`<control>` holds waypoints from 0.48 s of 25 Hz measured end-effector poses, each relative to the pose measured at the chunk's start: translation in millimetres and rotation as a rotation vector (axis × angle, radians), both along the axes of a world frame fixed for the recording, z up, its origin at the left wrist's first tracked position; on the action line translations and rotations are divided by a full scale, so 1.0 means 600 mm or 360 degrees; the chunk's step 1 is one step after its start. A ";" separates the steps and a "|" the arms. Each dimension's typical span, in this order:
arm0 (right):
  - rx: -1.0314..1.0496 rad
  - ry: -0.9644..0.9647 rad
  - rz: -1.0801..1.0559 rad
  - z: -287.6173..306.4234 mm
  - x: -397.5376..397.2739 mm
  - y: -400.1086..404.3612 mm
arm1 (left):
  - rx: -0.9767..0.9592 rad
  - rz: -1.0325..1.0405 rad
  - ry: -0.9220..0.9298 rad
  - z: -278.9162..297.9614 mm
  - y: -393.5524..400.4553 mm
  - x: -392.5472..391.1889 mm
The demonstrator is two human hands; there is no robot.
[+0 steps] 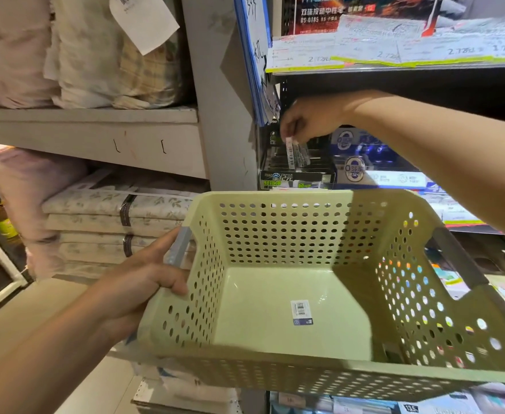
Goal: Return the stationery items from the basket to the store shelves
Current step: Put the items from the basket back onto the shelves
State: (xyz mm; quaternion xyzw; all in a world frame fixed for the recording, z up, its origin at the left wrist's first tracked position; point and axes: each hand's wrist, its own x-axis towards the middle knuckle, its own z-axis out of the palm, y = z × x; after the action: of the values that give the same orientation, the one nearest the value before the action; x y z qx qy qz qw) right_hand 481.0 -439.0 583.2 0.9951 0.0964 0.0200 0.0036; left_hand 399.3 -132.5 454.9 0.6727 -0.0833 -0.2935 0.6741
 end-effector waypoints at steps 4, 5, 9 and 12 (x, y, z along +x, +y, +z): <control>0.0006 -0.0067 0.0038 -0.010 -0.004 0.028 | 0.0008 -0.0016 0.0021 -0.003 -0.003 0.005; 0.0017 -0.0052 0.0067 -0.015 -0.003 0.034 | 0.0005 -0.0023 0.0022 -0.003 -0.004 0.006; 0.0039 0.0031 0.0040 -0.037 0.007 0.043 | -0.0032 -0.0024 0.0038 -0.002 -0.007 0.007; 0.0122 0.0039 -0.0006 -0.047 0.010 0.036 | -0.0033 -0.0033 0.0045 -0.002 -0.009 0.006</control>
State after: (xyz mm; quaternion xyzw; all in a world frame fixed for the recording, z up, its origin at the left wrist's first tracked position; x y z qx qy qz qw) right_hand 486.9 -417.3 554.9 0.9949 0.0938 0.0115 -0.0358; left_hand 402.9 -137.7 454.0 0.6605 -0.0836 -0.3090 0.6791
